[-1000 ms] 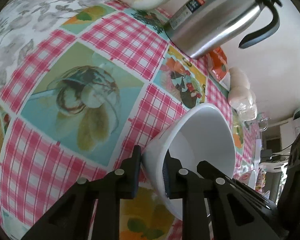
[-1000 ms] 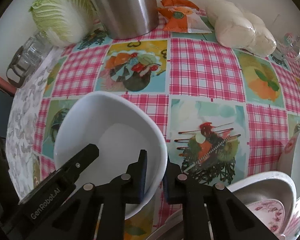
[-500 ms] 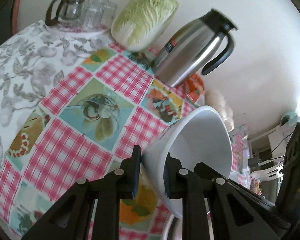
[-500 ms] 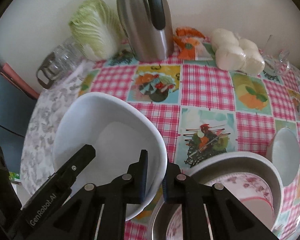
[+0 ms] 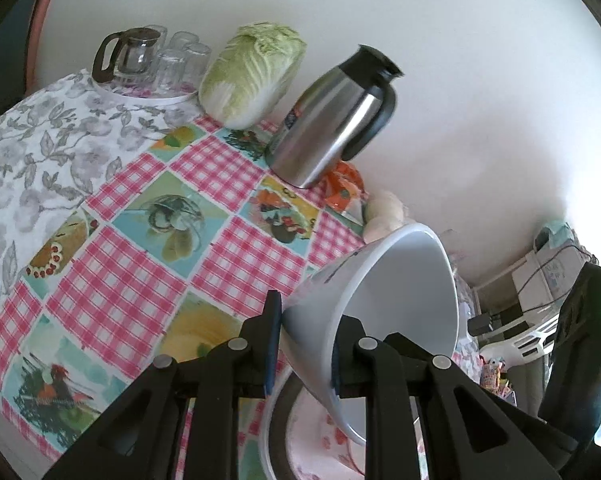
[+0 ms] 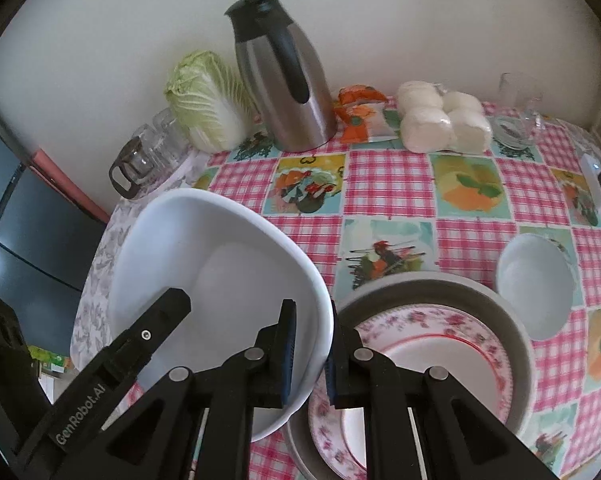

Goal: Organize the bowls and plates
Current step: 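Lift the white square bowl and carry it over the steel tray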

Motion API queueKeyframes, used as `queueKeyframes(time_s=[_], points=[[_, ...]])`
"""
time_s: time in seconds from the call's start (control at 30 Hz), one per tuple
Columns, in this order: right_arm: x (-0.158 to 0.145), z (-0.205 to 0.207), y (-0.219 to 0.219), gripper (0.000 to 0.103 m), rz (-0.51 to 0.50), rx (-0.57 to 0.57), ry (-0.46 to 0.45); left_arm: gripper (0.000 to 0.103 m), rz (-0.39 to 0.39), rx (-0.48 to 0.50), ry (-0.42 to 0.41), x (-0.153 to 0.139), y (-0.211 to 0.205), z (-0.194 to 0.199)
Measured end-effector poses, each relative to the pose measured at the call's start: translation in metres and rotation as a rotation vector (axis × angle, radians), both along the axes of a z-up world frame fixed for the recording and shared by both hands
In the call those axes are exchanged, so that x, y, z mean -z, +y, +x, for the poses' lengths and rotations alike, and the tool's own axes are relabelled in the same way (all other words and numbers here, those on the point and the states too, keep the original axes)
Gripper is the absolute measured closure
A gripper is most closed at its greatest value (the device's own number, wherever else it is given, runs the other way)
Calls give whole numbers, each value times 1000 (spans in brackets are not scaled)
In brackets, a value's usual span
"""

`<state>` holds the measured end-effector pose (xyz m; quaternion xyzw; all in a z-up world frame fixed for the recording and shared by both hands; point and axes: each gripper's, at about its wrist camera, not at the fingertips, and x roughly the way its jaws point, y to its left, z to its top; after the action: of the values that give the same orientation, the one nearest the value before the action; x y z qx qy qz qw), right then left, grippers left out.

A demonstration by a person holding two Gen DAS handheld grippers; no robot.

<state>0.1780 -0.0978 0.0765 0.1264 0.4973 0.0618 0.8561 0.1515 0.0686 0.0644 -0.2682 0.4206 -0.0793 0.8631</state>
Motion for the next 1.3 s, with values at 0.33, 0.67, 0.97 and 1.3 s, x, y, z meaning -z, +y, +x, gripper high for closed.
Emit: queueKeyframes(time_s=[0.33,0.67,0.97,1.3], points=[[-7,-30,-51,89,44,64,-30,82,26,48,-25,-8,-46,-19],[2,-51,-89,89,90,98,-50,82,49,87,-34,-4,-80,-33],[15,-74,-100,87,99,135,-72,82,37,121,-7,9,-88,-45],[40,-80,-103,87,108,163,-47,82,30,134,61,31,-89,-43]])
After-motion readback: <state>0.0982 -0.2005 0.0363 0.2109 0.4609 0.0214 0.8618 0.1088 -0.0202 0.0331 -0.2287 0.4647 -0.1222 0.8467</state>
